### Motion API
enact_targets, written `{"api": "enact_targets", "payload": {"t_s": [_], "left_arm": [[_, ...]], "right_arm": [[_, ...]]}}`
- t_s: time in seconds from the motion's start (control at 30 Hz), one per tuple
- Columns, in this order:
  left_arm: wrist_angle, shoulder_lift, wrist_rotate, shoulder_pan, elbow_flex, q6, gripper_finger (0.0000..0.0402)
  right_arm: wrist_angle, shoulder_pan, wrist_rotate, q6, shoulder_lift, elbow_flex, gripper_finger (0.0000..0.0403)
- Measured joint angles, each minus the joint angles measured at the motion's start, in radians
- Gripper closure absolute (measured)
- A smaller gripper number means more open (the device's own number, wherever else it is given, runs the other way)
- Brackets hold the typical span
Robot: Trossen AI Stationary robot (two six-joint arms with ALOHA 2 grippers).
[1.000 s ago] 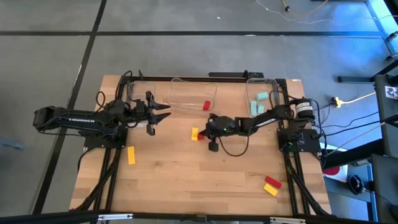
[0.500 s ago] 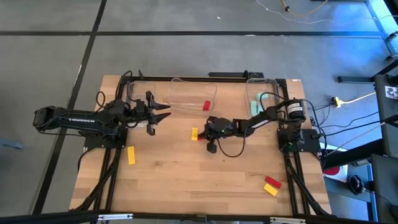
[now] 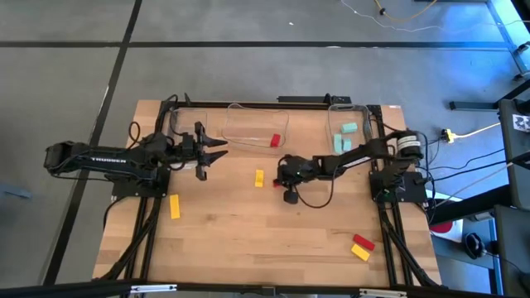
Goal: Sort & place blocks by color
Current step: Put the top red block into the middle transparent bin
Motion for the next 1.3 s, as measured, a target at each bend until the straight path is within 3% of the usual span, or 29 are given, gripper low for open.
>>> {"api": "enact_targets", "payload": {"t_s": [0.23, 0.47, 0.67, 0.8, 0.97, 1.13, 1.3], "left_arm": [[0.000, 0.000, 0.000, 0.000, 0.000, 0.000, 0.0271], [0.000, 0.000, 0.000, 0.000, 0.000, 0.000, 0.0271], [0.000, 0.000, -0.002, 0.000, 0.000, 0.001, 0.0271], [0.000, 0.000, -0.002, 0.000, 0.000, 0.001, 0.0271], [0.000, 0.000, -0.008, 0.000, 0.000, 0.001, 0.0271], [-0.002, 0.000, -0.034, 0.000, 0.000, 0.001, 0.0271], [-0.006, 0.000, -0.034, 0.000, 0.000, 0.002, 0.0271]], "right_arm": [[-0.157, 0.002, 0.000, 0.002, -0.078, -0.004, 0.0403], [-0.155, 0.002, 0.000, -0.054, -0.188, -0.005, 0.0398], [-0.179, 0.001, -0.001, -0.043, -0.255, -0.004, 0.0370], [-0.208, 0.001, -0.039, -0.024, -0.241, 0.001, 0.0316], [-0.294, 0.000, -0.053, -0.033, -0.180, 0.051, 0.0208], [-0.364, -0.001, -0.046, -0.143, -0.105, 0.138, 0.0107], [-0.472, -0.001, -0.025, -0.188, -0.045, 0.193, 0.0069]]}}
